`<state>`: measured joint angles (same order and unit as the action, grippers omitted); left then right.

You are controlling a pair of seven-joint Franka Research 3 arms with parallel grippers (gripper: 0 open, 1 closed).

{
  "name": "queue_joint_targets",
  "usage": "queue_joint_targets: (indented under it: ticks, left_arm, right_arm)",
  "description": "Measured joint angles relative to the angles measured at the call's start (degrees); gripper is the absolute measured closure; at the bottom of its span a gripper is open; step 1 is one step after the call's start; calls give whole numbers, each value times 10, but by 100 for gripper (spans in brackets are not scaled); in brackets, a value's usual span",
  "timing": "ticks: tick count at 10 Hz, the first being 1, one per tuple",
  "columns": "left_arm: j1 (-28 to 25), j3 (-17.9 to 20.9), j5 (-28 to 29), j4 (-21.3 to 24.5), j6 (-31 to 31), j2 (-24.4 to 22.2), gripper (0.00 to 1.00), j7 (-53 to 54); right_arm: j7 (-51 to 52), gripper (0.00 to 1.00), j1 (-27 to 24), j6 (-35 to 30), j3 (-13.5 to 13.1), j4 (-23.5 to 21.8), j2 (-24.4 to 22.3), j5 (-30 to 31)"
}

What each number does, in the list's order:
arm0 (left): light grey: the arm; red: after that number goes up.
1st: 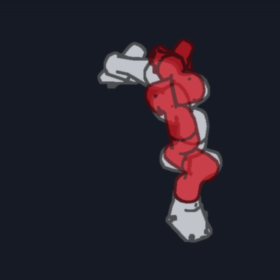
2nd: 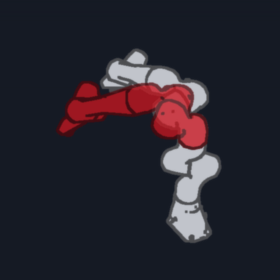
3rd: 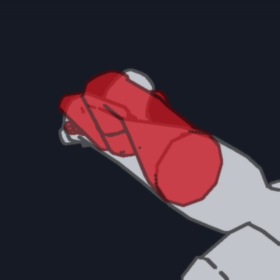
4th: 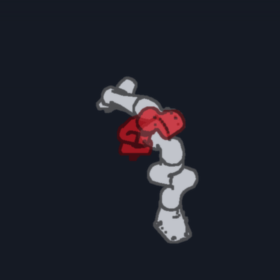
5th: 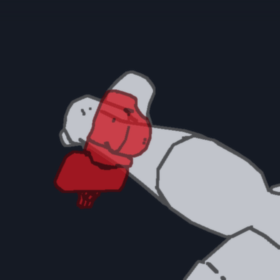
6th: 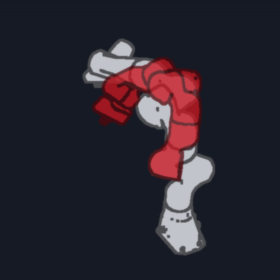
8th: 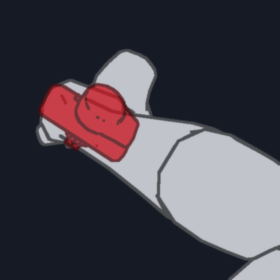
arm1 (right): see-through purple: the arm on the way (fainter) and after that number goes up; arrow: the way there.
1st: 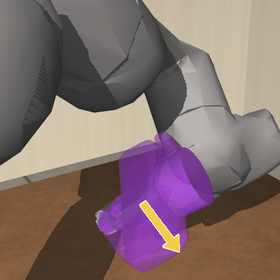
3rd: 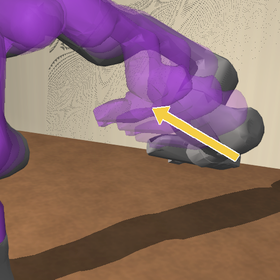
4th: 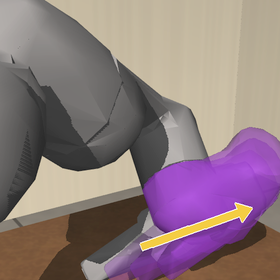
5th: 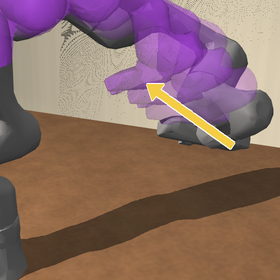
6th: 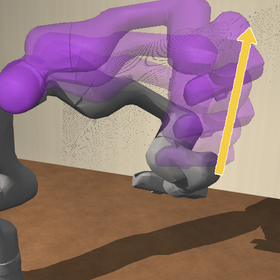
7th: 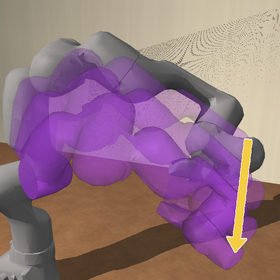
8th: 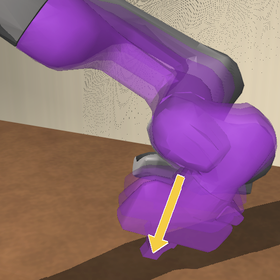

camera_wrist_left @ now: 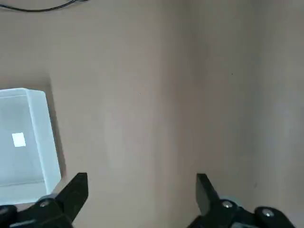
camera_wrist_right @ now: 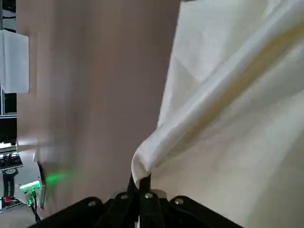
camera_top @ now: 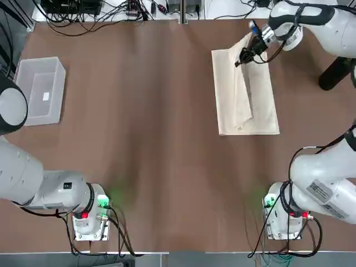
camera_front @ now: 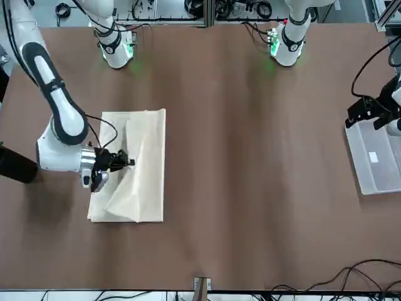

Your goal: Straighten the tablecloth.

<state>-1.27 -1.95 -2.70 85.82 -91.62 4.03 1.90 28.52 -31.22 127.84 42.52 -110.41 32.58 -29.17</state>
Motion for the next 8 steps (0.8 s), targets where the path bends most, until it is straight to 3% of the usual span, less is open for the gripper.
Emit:
queue_joint_targets:
  ticks: [3, 8]
  left_arm:
    - [0, 0, 0, 0, 0, 0, 0, 0]
    - [0, 0, 0, 0, 0, 0, 0, 0]
  right_arm:
    - [-24, 97, 55, 56, 20, 2, -1, -38]
    - [-138, 97, 192, 160, 26, 33, -2, -44]
